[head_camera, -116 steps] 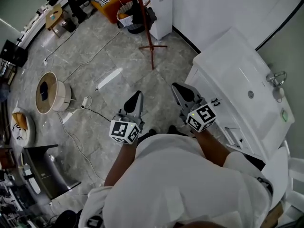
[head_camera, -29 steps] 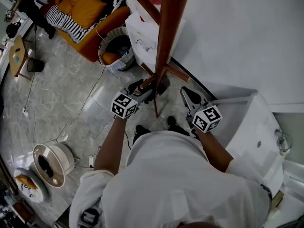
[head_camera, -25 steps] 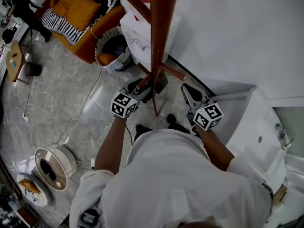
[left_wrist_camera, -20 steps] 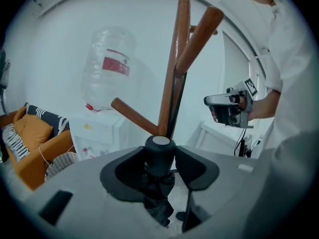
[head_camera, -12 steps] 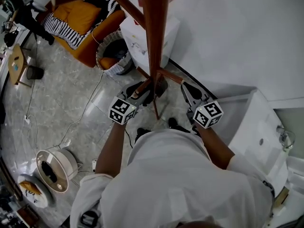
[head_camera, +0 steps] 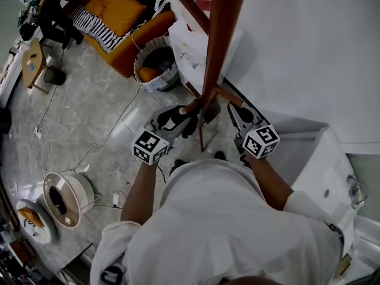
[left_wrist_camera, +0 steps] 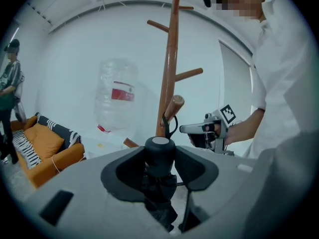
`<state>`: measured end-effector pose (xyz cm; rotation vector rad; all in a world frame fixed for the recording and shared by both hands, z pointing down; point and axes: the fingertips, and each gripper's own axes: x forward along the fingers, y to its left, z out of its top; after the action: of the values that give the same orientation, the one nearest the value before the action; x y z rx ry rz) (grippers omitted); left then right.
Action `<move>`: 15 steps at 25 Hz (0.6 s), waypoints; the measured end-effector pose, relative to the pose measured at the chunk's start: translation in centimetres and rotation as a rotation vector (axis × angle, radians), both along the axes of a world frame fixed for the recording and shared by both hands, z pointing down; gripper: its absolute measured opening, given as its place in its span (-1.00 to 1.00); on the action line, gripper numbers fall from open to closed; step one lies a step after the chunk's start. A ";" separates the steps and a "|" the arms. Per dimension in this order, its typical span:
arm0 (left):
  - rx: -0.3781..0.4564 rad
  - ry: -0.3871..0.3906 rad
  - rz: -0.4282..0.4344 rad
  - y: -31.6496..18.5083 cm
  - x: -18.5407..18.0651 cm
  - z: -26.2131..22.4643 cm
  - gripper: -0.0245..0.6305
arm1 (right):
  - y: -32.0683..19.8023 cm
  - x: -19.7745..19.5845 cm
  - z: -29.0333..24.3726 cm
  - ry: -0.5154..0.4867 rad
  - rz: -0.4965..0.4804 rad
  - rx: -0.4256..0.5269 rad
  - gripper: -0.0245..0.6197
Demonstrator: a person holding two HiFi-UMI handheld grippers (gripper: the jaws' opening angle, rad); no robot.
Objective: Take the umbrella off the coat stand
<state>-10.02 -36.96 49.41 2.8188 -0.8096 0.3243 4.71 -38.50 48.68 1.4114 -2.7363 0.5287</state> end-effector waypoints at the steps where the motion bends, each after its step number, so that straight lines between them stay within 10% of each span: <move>1: 0.006 0.007 -0.007 0.3 -0.3 -0.5 -0.33 | -0.1 -0.3 0.1 -0.004 -0.008 -0.002 -0.88; 15: 0.071 0.058 -0.147 2.8 -5.7 -4.5 -0.33 | -1.3 -3.3 0.3 -0.016 -0.085 0.022 -0.88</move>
<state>-15.75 -34.13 44.93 2.7977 -1.0279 0.1945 1.39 -39.79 48.94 1.2937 -2.8078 0.5101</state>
